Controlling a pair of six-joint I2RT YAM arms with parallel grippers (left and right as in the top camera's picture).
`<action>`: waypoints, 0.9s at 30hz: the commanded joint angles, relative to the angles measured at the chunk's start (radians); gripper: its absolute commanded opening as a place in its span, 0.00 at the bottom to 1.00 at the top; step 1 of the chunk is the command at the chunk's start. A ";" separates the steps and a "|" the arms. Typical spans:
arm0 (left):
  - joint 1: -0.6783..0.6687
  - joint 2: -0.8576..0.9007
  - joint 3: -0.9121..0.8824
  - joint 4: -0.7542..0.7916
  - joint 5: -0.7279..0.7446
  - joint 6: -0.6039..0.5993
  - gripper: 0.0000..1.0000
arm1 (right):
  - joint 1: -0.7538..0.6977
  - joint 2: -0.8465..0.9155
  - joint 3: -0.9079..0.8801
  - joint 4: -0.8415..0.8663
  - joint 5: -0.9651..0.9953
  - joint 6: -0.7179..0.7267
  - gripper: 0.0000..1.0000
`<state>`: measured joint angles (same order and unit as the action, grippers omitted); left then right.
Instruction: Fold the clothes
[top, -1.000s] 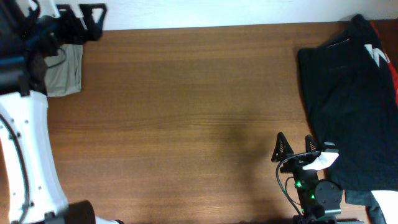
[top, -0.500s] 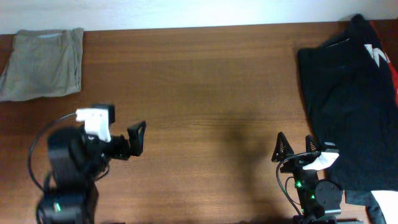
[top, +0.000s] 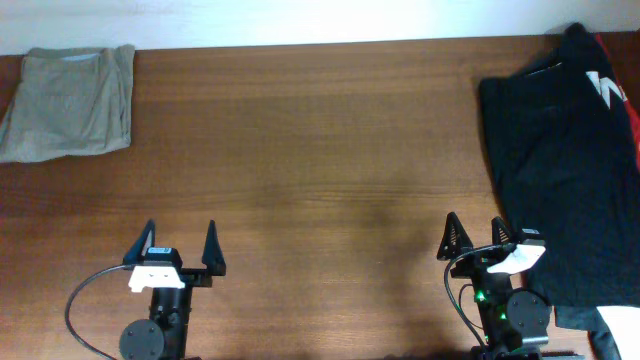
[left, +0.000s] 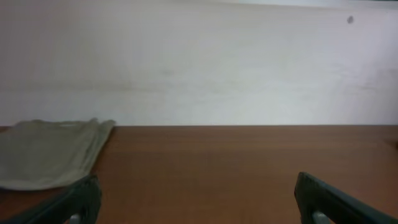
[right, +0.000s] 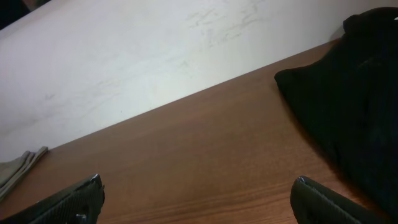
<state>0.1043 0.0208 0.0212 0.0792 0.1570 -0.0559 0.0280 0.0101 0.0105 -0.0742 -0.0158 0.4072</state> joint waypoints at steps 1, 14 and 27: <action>0.001 -0.016 -0.013 -0.061 -0.100 -0.004 0.99 | 0.005 -0.006 -0.005 -0.005 0.005 -0.010 0.99; 0.002 -0.016 -0.013 -0.159 -0.124 -0.003 0.99 | 0.005 -0.006 -0.005 -0.005 0.005 -0.010 0.99; 0.002 -0.016 -0.013 -0.159 -0.124 -0.003 0.99 | 0.005 -0.007 -0.005 -0.005 0.005 -0.010 0.99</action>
<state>0.1043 0.0120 0.0151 -0.0784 0.0441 -0.0563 0.0280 0.0101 0.0105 -0.0742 -0.0158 0.4076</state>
